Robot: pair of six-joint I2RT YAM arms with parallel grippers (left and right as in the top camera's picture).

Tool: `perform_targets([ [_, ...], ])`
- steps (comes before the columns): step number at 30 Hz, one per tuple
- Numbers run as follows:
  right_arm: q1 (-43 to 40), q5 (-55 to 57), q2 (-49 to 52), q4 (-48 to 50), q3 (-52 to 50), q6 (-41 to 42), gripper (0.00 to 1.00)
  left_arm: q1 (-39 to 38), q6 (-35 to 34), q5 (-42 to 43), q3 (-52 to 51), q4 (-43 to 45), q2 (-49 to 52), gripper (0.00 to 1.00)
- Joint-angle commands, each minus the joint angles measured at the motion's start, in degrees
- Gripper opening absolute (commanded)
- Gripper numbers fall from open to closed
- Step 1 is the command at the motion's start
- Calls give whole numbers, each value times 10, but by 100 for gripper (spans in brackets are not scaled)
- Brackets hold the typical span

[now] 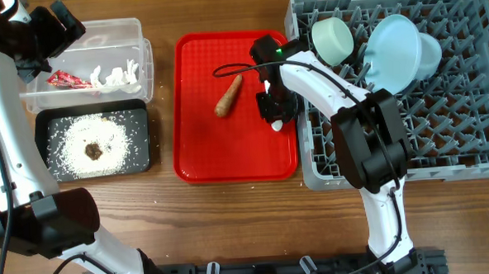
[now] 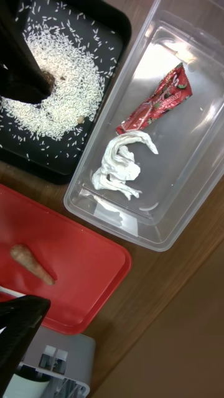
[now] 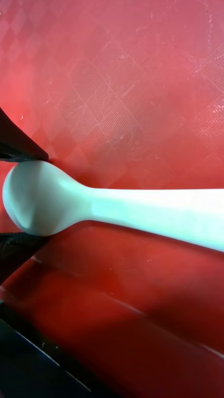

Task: Sort waste into correct bins and load items into the dishwasher rack
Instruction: 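Insert the white spoon into the dish rack with the right gripper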

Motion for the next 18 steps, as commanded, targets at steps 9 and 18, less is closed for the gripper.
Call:
perform_targets([
  [9,1,-21,-13,-4,25,-21,6,2,-5,-3,0,1,-16,100],
  [18,-9,5,-155,-16,32,-30,8,2,-5,-3,0,1,-16,100],
])
